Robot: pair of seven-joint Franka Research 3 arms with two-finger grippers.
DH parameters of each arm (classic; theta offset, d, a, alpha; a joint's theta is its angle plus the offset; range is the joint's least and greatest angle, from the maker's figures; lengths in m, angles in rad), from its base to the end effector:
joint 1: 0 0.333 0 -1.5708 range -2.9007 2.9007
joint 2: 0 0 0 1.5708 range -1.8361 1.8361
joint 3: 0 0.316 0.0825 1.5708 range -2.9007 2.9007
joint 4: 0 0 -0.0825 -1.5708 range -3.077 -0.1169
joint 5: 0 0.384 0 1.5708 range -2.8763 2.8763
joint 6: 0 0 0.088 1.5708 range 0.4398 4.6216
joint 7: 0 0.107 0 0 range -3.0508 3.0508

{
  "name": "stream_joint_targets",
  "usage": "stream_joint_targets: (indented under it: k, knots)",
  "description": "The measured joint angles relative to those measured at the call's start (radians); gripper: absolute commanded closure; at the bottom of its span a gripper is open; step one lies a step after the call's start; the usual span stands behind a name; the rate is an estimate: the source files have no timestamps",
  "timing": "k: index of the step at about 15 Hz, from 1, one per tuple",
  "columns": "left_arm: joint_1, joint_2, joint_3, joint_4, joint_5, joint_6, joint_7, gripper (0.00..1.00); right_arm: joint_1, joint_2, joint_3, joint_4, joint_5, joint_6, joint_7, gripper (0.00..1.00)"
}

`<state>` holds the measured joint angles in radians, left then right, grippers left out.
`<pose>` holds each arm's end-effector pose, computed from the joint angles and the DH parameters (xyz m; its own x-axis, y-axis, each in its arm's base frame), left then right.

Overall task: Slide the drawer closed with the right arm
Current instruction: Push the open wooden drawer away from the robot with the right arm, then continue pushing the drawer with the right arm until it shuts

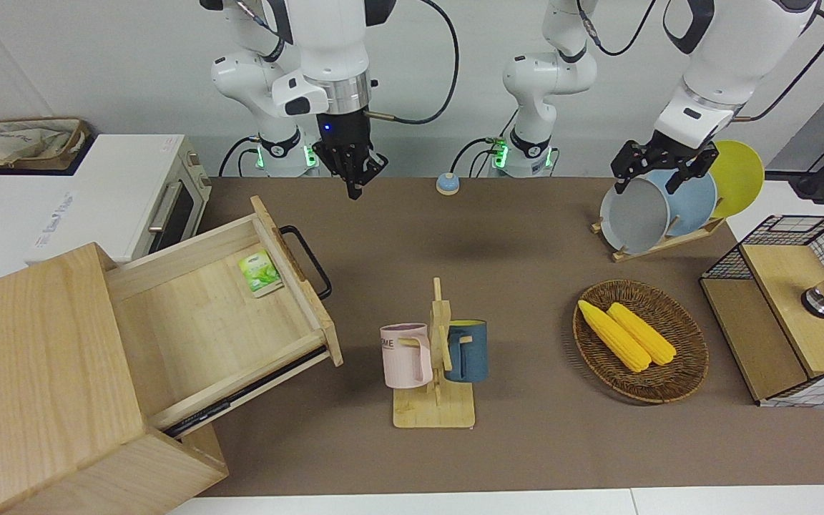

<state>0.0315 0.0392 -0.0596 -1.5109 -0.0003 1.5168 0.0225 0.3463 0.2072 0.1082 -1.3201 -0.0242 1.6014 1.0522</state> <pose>0.5612 -0.0151 0.6261 0.9982 -0.0506 -0.0332 -0.0505 -0.9987 0.0034 0.5626 0.2633 0.6248 0.8234 -0.5661 0.0390 -0.5633 -0.8238 -0.0643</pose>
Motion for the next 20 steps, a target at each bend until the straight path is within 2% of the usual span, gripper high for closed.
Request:
stream_joint_targets:
  k: [4,9,12,15,18,20]
  knots:
    - [0.0,0.0,0.0,0.0,0.0,0.0,0.0,0.01,0.014,0.051,0.0,-0.019,0.002,0.014,0.18,1.0]
    - [0.0,0.0,0.0,0.0,0.0,0.0,0.0,0.01,0.015,0.072,0.0,-0.114,0.003,0.108,0.369,1.0]
    - [0.0,0.0,0.0,0.0,0.0,0.0,0.0,0.01,0.015,0.091,-0.002,-0.136,0.002,0.126,0.405,1.0]
    - [0.0,0.0,0.0,0.0,0.0,0.0,0.0,0.01,0.015,0.109,-0.007,-0.138,-0.033,0.135,0.412,1.0]
    - [0.0,0.0,0.0,0.0,0.0,0.0,0.0,0.01,0.01,0.132,-0.019,-0.14,-0.073,0.185,0.413,1.0]
    - [0.0,0.0,0.0,0.0,0.0,0.0,0.0,0.01,0.0,0.142,-0.027,-0.141,-0.082,0.191,0.413,1.0]
